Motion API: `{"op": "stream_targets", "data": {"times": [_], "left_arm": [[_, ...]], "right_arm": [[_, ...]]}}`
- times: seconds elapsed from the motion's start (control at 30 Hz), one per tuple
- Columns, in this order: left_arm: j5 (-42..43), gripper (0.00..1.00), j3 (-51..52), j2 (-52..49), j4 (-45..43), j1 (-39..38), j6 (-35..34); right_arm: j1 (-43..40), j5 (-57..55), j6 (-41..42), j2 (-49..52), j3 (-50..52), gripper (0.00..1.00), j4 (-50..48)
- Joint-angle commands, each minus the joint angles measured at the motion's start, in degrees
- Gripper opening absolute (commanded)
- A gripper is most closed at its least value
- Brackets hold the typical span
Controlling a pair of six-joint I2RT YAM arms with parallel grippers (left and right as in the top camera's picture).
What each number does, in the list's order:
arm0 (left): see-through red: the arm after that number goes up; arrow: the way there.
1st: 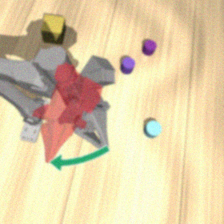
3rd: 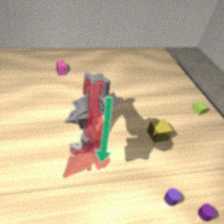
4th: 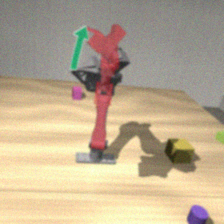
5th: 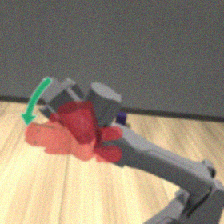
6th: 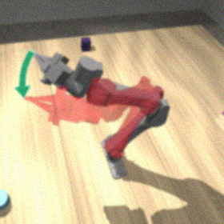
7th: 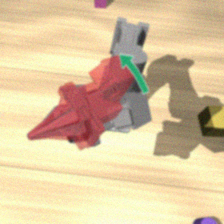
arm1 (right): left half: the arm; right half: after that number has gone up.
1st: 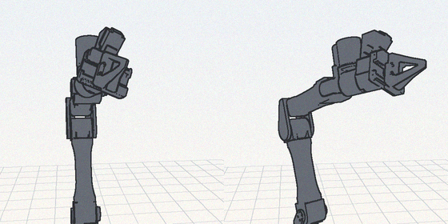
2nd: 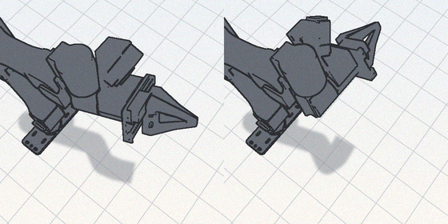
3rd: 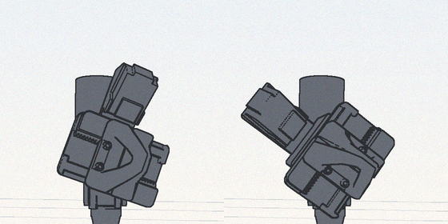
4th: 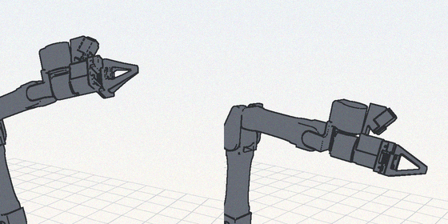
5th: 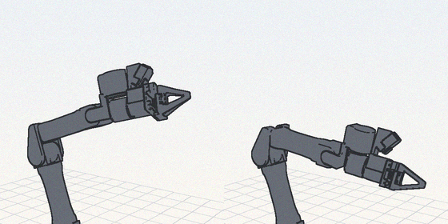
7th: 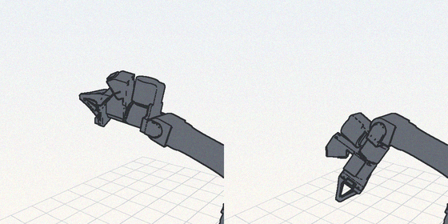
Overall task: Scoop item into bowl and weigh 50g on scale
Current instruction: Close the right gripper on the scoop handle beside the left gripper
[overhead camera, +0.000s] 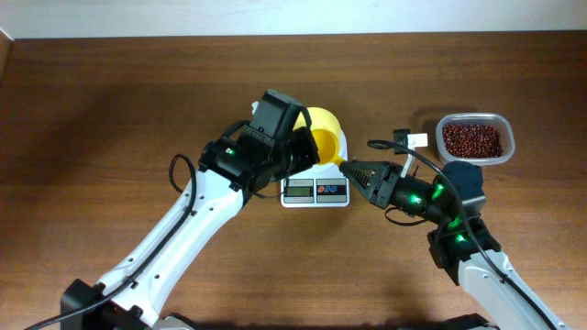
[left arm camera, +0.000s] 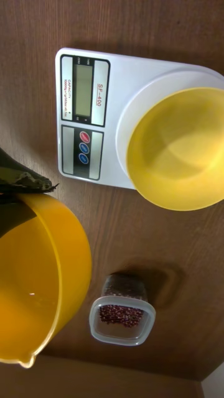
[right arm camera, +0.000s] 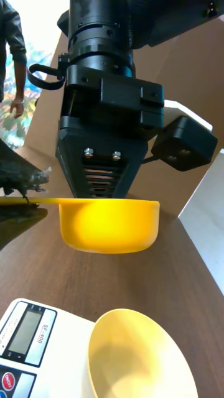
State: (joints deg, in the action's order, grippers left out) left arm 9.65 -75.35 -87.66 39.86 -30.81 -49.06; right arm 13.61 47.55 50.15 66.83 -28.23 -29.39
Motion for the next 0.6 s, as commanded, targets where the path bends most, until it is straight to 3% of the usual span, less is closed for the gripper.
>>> {"op": "stream_targets", "data": {"times": [0.0, 0.57], "left_arm": [[-0.5, 0.0, -0.76, -0.44, 0.04, -0.46, 0.63], [-0.66, 0.0, -0.76, -0.44, 0.11, -1.36, 0.63]], "right_arm": [[0.26, 1.6, -0.09, 0.2, -0.5, 0.13, -0.37], [0.26, 1.55, -0.09, 0.2, -0.5, 0.08, -0.42]]}}
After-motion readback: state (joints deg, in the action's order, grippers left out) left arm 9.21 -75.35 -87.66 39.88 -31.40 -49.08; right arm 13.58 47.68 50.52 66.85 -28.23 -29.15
